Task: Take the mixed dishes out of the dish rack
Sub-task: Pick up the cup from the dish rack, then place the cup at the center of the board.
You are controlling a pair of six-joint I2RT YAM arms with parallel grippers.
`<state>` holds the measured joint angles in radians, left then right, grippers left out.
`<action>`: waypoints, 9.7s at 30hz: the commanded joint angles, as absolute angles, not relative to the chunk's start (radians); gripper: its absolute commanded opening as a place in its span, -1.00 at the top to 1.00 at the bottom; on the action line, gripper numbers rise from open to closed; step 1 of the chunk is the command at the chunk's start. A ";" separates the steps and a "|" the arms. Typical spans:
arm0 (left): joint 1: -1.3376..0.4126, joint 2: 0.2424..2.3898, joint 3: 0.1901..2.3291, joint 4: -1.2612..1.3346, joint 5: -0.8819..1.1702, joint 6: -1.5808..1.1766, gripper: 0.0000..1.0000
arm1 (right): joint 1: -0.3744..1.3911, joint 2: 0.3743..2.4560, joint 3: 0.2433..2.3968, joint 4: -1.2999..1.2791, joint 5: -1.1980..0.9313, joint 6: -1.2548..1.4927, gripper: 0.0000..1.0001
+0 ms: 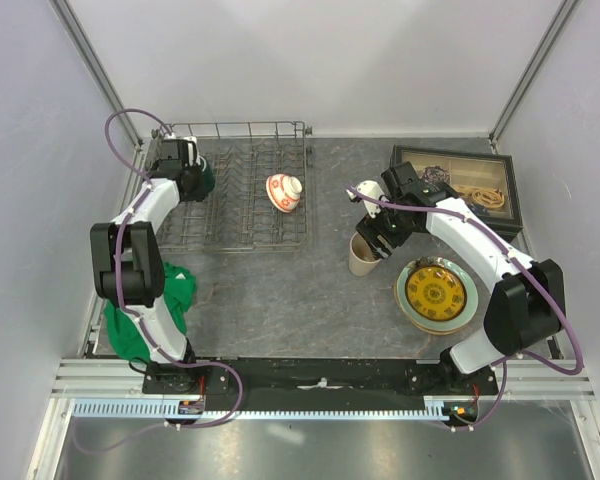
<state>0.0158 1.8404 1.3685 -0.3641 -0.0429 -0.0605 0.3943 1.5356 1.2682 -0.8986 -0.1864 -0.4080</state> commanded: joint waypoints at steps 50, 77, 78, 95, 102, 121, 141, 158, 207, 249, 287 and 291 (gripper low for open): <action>0.017 1.419 1.436 -0.414 1.156 -0.362 0.97 | 0.391 1.328 1.523 -0.657 -0.331 -0.215 -0.80; -0.060 1.399 1.094 0.817 1.312 -1.362 0.97 | 0.429 1.242 1.178 0.089 -0.540 0.072 -0.75; -0.063 1.397 1.083 0.831 1.299 -1.374 0.97 | 0.433 1.246 1.177 0.112 -0.537 0.077 -0.76; -0.130 1.339 0.968 0.963 1.244 -1.456 0.97 | 0.508 1.373 1.269 0.222 -0.518 0.127 -0.71; -0.147 1.305 0.950 0.913 1.236 -1.416 0.97 | 0.526 1.430 1.330 0.221 -0.531 0.133 -0.68; -0.179 1.256 0.911 0.811 1.223 -1.316 0.97 | 0.572 1.532 1.437 0.209 -0.563 0.155 -0.52; -0.183 1.256 0.894 0.784 1.216 -1.278 0.97 | 0.600 1.569 1.468 0.193 -0.603 0.152 1.00; -0.143 1.201 0.871 0.680 1.203 -1.184 -0.52 | 0.598 1.525 1.427 0.179 -0.583 0.118 1.00; -0.081 1.226 1.330 -0.497 0.575 -0.164 -0.81 | 0.569 1.232 1.353 -1.055 -0.210 -0.531 1.00; -0.080 1.239 1.318 -0.502 0.597 -0.149 -0.81 | 0.620 1.445 1.014 -0.816 -0.100 -0.520 1.00; -0.081 1.230 1.313 -0.502 0.606 -0.149 -0.82 | 0.638 1.491 1.045 -0.888 -0.098 -0.557 0.87; -0.080 1.232 1.313 -0.503 0.606 -0.149 -0.82 | 0.638 1.491 1.048 -0.882 -0.094 -0.551 0.65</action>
